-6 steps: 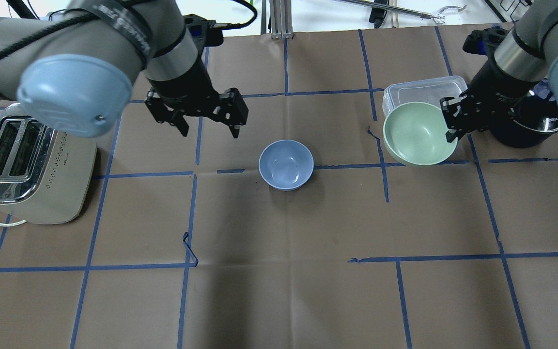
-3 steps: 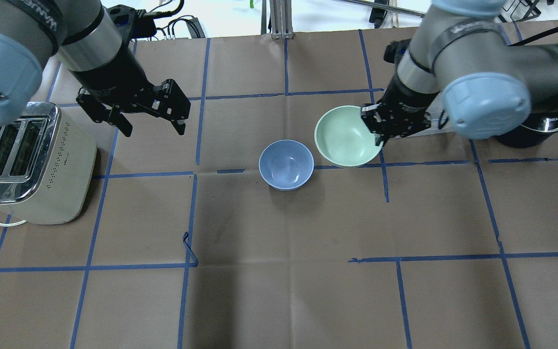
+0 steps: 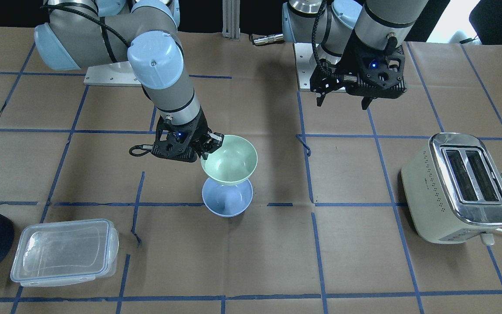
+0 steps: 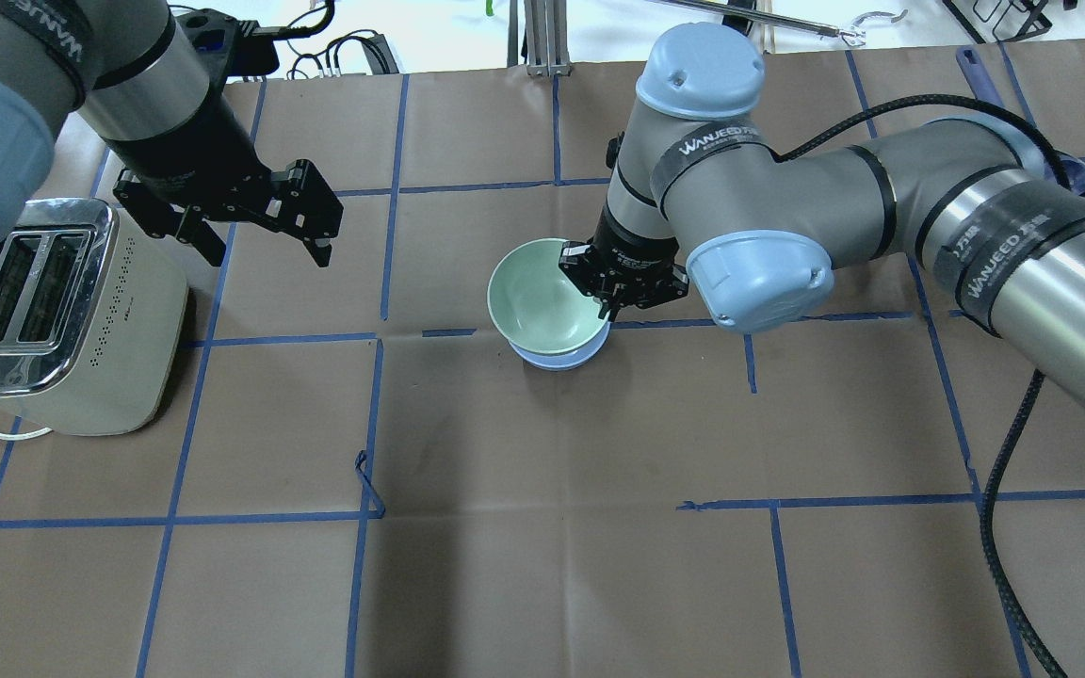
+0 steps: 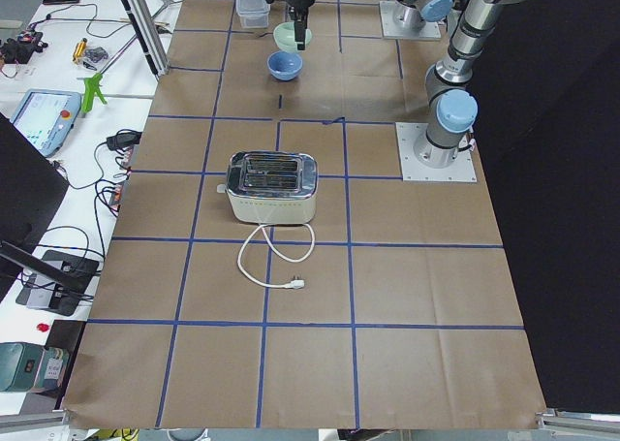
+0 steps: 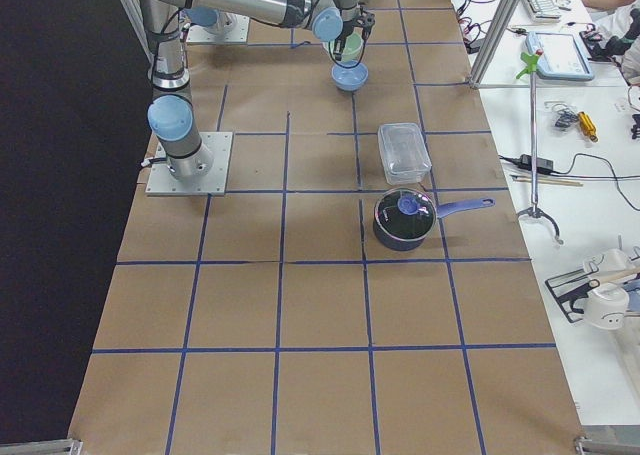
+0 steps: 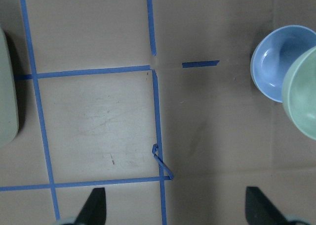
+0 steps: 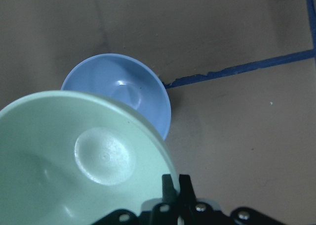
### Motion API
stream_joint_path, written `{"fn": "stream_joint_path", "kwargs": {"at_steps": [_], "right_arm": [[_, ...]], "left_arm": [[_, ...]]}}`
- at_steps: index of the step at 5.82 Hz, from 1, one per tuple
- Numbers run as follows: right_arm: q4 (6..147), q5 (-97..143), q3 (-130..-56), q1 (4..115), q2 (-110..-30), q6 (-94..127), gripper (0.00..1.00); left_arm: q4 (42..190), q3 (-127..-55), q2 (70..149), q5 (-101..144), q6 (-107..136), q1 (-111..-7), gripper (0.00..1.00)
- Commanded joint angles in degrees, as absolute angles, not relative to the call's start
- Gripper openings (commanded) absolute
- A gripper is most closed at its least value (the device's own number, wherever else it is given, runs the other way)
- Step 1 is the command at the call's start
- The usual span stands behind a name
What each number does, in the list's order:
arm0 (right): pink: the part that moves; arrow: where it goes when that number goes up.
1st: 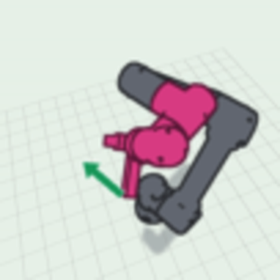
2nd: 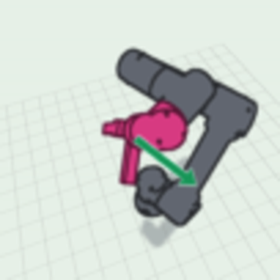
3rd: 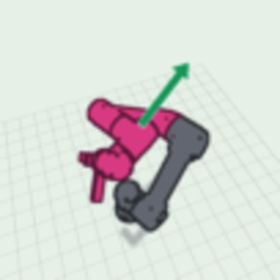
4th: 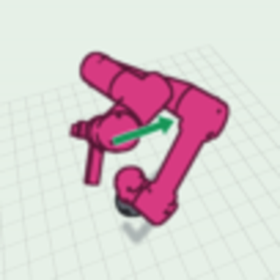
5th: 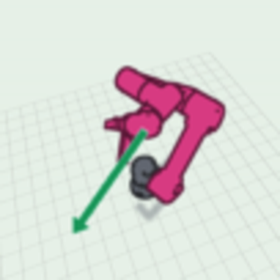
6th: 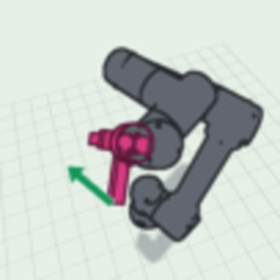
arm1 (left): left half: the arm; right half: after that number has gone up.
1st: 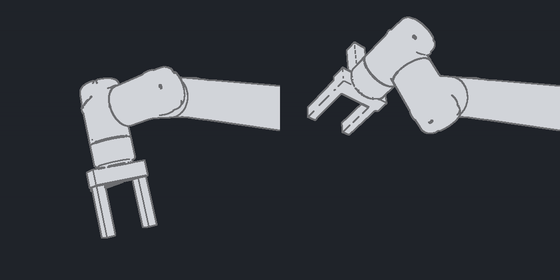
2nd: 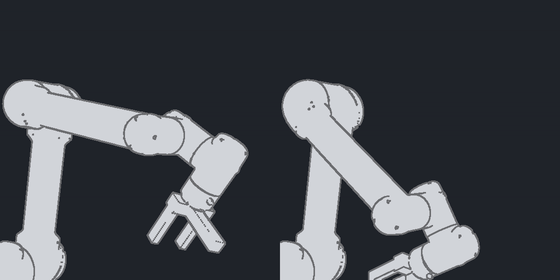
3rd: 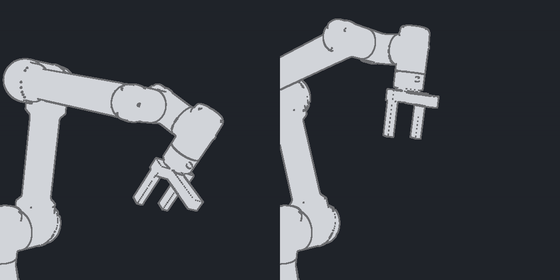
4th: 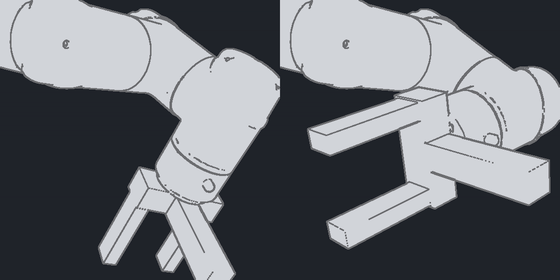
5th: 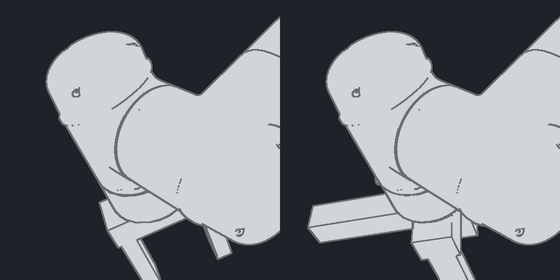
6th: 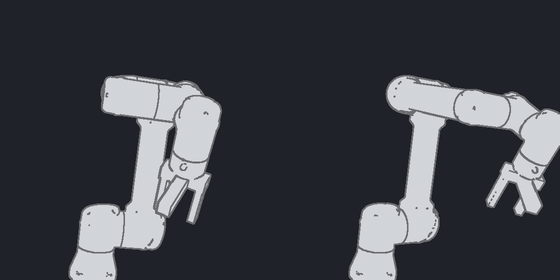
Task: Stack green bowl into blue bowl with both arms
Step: 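Lower the green bowl into the blue bowl with the right gripper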
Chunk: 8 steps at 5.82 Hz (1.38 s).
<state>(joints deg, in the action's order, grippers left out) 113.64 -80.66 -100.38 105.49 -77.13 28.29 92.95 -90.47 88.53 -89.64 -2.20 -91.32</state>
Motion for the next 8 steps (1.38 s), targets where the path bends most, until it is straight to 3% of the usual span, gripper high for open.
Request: {"fn": "stream_joint_path", "kwargs": {"at_steps": [1,3,8], "right_arm": [[116.3,-80.8,-100.7,105.8,-73.4,28.0,0.06],[120.0,-81.4,-100.8,105.6,-69.5,27.4,0.06],[122.9,-81.5,-101.0,104.2,-69.2,26.2,0.08]], "left_arm": [[92.9,-90.6,88.5,-89.6,-2.2,-91.3,0.98],[92.9,-90.7,88.5,-89.5,-2.3,-91.2,0.98],[93.0,-90.4,88.5,-89.5,-2.2,-90.9,0.98]]}}
